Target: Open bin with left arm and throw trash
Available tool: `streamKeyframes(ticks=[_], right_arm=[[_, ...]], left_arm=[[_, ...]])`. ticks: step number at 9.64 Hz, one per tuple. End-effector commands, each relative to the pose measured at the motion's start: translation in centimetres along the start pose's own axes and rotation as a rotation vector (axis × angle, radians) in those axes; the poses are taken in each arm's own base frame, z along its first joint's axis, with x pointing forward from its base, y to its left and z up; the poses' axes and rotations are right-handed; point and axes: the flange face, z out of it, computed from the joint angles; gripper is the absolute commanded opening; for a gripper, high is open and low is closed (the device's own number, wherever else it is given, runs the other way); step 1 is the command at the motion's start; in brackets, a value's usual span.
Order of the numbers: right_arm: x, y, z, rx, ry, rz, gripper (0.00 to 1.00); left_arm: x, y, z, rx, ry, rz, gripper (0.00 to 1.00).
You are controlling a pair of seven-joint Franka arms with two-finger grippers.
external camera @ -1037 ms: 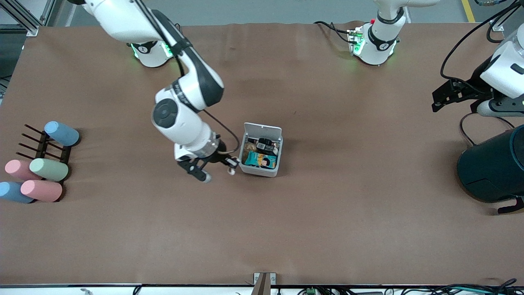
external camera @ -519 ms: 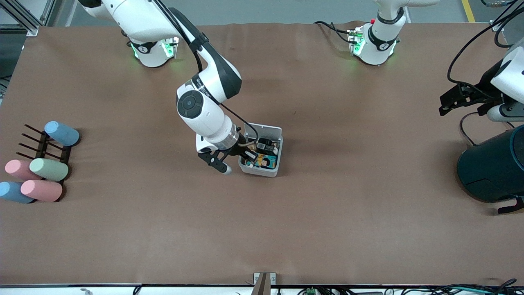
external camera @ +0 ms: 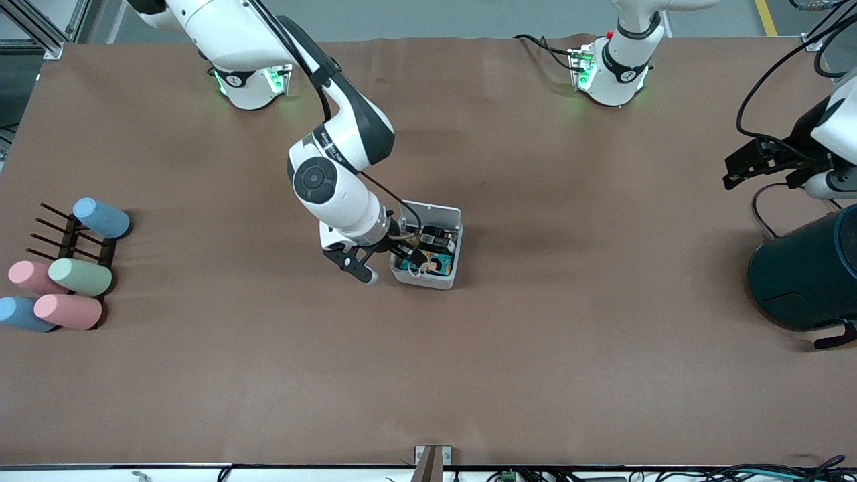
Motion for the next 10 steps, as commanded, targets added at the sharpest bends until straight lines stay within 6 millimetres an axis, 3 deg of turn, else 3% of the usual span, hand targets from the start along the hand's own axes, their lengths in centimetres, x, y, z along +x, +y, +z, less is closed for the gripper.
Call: streamKeyframes(ticks=[1, 3, 5, 6, 8, 10], right_arm=[[6.2, 4.7, -6.3, -0.104, -0.009, -0.034, 0.92], [13.4, 12.4, -15.8, -0.121, -0.046, -0.265, 0.92], [16.2, 19.1, -24.9, -0.178, -0.023, -0.458, 0.94], [16.3, 21.8, -29.0, -0.179, -0.026, -0.575, 0.96], [15.5, 26.9, -35.3, -0.212, -0.031, -0.725, 0.99], [15.2, 27.7, -39.3, -0.220, 0.013, -0.722, 0.99]], left_arm=[[0.3, -0.6, -0.6, -0.003, 0.012, -0.011, 1.00], [0.3, -0.5, -0.6, -0.006, 0.013, -0.011, 1.00], [0.3, -0.5, -0.6, -0.007, 0.013, -0.012, 1.00], [0.3, -0.6, -0.6, -0.007, 0.011, -0.014, 1.00], [0.3, -0.6, -0.6, -0.010, 0.013, -0.014, 1.00], [0.3, -0.7, -0.7, -0.010, 0.014, -0.015, 1.00]])
